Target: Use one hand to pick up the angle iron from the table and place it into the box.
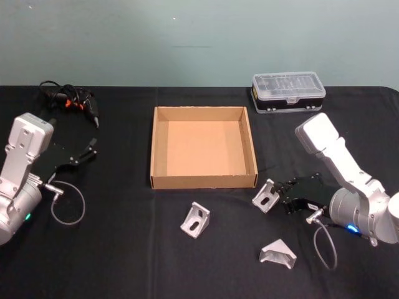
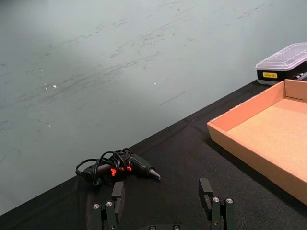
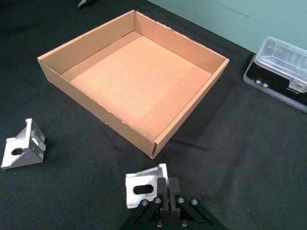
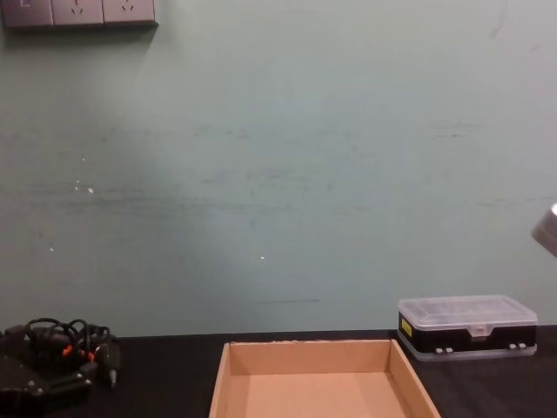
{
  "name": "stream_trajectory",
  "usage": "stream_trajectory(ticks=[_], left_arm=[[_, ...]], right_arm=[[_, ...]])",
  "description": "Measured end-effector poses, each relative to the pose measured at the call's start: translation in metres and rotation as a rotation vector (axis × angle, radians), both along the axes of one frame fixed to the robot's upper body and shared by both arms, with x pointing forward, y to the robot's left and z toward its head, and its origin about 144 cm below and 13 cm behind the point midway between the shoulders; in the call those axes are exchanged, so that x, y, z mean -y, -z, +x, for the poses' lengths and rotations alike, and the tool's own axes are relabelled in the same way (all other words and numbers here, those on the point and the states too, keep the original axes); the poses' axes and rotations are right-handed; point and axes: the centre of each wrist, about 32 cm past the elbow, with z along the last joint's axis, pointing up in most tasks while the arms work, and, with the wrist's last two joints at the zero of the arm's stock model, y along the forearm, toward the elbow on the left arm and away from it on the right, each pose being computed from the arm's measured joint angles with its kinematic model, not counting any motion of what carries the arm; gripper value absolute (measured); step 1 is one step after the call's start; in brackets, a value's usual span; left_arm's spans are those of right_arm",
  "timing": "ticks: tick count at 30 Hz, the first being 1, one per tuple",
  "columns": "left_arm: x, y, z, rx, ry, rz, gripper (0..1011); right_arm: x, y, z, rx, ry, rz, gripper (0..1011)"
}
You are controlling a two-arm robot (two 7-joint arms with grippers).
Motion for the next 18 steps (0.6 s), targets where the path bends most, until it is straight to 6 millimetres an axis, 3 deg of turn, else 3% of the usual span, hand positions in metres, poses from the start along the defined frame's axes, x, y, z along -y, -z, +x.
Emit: stream_trajectory(ticks=[11,18], left_arm=[[0.0,0.0,0.0,0.0,0.0,0.0,1011],[0.0,0.0,0.0,0.0,0.0,0.0,1011]], right_arm=[[0.001,-0.002,-0.003,0.023,-0.005,-0.001,21],[0.001,-0.019,-0.013,0.087,-0.015,0.012,21]])
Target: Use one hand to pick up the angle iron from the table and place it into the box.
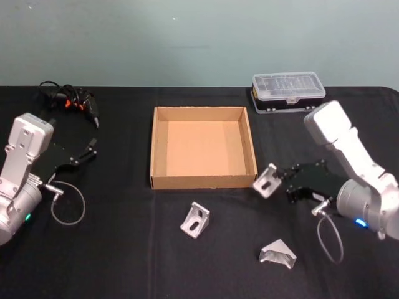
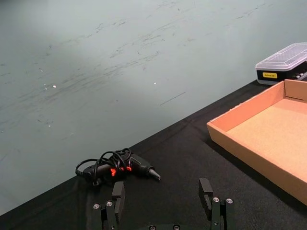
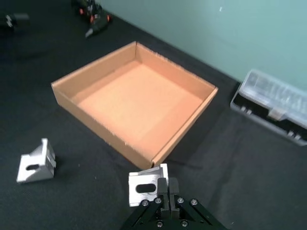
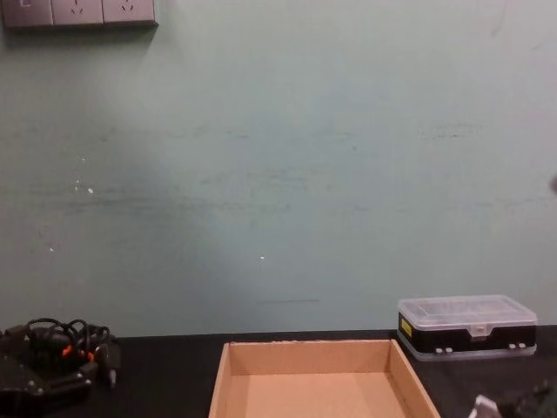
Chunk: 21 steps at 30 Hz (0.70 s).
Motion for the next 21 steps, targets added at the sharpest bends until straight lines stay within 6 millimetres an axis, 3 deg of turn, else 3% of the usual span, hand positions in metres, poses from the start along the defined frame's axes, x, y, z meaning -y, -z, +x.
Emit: stream_trajectory(ticks=[5,11,16,21], left_arm=[[0.0,0.0,0.0,0.0,0.0,0.0,1011],[0.0,0.0,0.0,0.0,0.0,0.0,1011],[0.0,0.0,0.0,0.0,0.0,0.0,1011],[0.0,0.0,0.0,0.0,0.0,0.0,1011]], right_arm=[[-0.002,-0.022,-0.004,0.047,-0.01,0.007,21],[-0.009,-0.044,0.005,0.081,-0.026,0.01,21],[-0.027,-0.06,0.034,0.09,-0.029,0.007,21],[-0.041,-0.062,0.062,0.076,-0.024,0.006,21]])
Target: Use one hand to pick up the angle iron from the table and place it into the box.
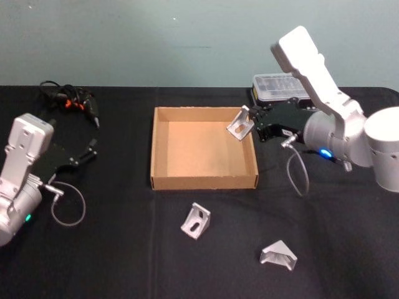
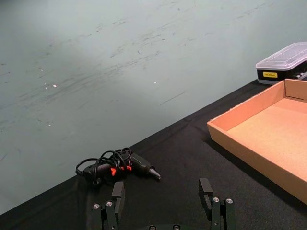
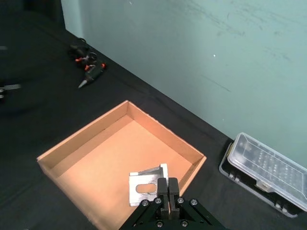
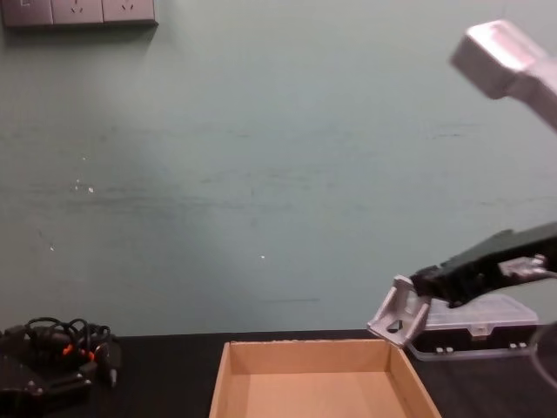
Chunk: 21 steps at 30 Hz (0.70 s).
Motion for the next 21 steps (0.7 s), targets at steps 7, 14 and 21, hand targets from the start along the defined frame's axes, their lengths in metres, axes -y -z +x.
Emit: stream_trajectory(ticks=[7,14,21], left_arm=[[0.0,0.0,0.0,0.0,0.0,0.0,1011],[0.0,0.0,0.0,0.0,0.0,0.0,1011],[0.0,0.0,0.0,0.0,0.0,0.0,1011]], right_arm=[[-0.016,0.009,0.037,-0.045,0.023,-0.012,21],[-0.027,0.029,0.062,-0.095,0.034,-0.012,21],[-0.033,0.045,0.076,-0.128,0.046,-0.018,21]])
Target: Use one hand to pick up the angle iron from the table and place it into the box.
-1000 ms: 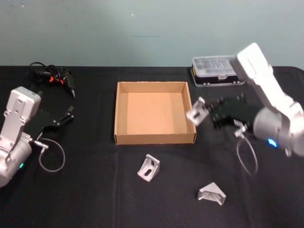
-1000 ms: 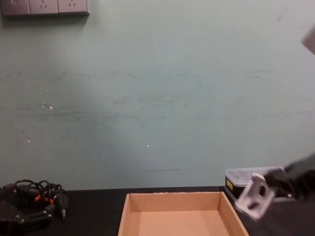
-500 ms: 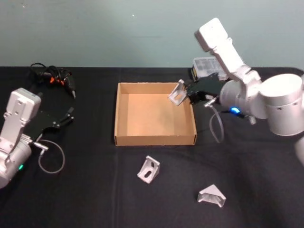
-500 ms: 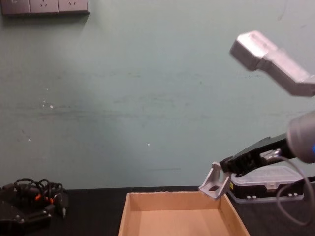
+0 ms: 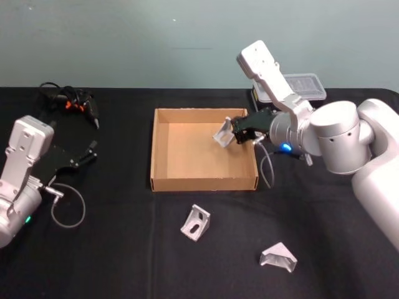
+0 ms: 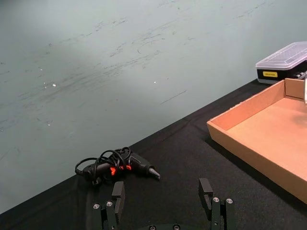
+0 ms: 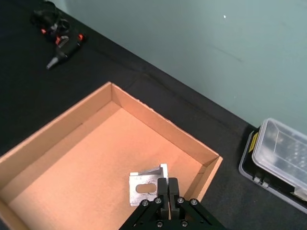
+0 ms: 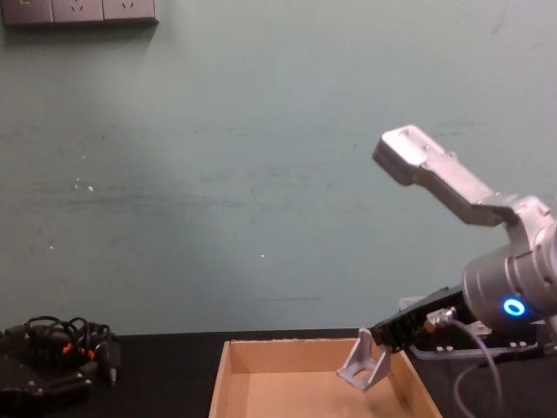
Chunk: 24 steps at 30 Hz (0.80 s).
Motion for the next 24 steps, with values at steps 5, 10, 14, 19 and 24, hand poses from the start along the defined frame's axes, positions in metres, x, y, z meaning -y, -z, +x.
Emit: stream_trajectory(ticks=[5,10,14,19,24], left_arm=[[0.0,0.0,0.0,0.0,0.0,0.0,1011],[0.0,0.0,0.0,0.0,0.0,0.0,1011],[0.0,0.0,0.0,0.0,0.0,0.0,1011],[0.0,0.0,0.0,0.0,0.0,0.0,1011],[0.0,0.0,0.0,0.0,0.0,0.0,1011]], right_arm=[[-0.003,0.008,0.006,-0.014,-0.001,-0.002,21],[-0.006,0.014,0.012,-0.023,-0.001,-0.003,21],[-0.007,0.017,0.014,-0.026,-0.001,-0.003,21],[-0.006,0.016,0.013,-0.024,-0.002,-0.003,21],[-0.006,0.015,0.013,-0.023,-0.002,-0.002,79]])
